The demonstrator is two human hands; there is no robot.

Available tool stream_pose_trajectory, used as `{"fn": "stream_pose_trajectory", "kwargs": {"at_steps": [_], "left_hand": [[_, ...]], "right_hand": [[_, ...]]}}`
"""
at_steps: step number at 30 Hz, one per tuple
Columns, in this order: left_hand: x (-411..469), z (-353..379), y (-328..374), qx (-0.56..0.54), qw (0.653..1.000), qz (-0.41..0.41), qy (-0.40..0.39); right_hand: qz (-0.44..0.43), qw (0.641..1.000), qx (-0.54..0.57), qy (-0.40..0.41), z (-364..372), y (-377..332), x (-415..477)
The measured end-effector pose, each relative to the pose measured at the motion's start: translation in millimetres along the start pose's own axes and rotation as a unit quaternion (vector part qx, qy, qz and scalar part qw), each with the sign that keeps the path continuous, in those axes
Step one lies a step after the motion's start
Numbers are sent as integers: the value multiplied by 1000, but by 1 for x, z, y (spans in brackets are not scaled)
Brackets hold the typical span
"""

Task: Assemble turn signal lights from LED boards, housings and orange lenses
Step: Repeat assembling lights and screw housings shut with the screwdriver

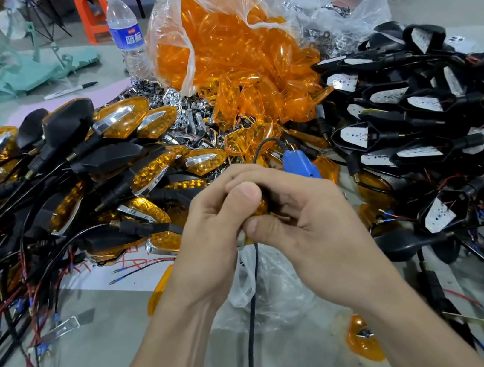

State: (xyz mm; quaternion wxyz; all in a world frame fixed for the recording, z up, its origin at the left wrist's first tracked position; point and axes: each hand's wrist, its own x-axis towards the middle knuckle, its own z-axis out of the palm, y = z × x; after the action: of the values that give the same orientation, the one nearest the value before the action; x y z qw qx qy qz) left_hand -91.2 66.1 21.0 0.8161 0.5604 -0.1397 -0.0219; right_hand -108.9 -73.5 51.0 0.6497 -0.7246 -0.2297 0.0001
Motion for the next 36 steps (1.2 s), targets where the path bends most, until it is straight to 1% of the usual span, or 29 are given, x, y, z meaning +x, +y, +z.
{"fn": "stream_pose_trajectory", "kwargs": {"at_steps": [4,9,13,17,21,23,24,25,26,27,28,29,30,31,32,33,35,36], "left_hand": [[0,0,5,-15,1000,-12,7],[0,1,9,4,1000,1,6],[-5,-4,10,22,999,-23,-31],[-5,-4,9,21,999,-39,3],[-6,1,12,-10,999,-26,-16],[-5,4,11,1,999,-38,2],[-5,6,10,28,999,-44,9],[-6,7,8,97,994,-36,19],[-8,7,6,206,978,-10,37],[-11,7,6,324,943,36,61],[-13,7,5,419,899,99,79],[-16,7,4,472,864,149,85],[-17,8,0,506,841,174,81],[-19,8,-3,529,825,183,74],[-20,8,-5,541,819,178,69],[-20,6,-5,541,822,164,68],[-18,0,1,522,839,131,80],[-18,-5,5,515,845,116,88]], "right_hand": [[12,1000,20,6,1,3,3],[14,998,59,21,-1,5,4],[19,995,91,29,-6,7,0],[14,992,119,41,-4,5,-2],[12,991,122,46,-6,8,-3],[22,991,125,51,-7,9,-2],[34,989,132,55,-6,10,-1],[55,986,143,69,-6,12,0],[79,981,150,93,-6,14,3],[102,975,147,129,-7,16,5],[119,969,140,167,-8,17,9],[128,962,139,197,-9,18,12],[135,955,145,220,-8,17,15],[142,950,149,236,-7,16,18],[150,948,142,244,-5,16,20],[154,949,125,244,-3,15,22],[160,956,102,223,0,14,24],[164,959,111,204,0,13,24]]}}
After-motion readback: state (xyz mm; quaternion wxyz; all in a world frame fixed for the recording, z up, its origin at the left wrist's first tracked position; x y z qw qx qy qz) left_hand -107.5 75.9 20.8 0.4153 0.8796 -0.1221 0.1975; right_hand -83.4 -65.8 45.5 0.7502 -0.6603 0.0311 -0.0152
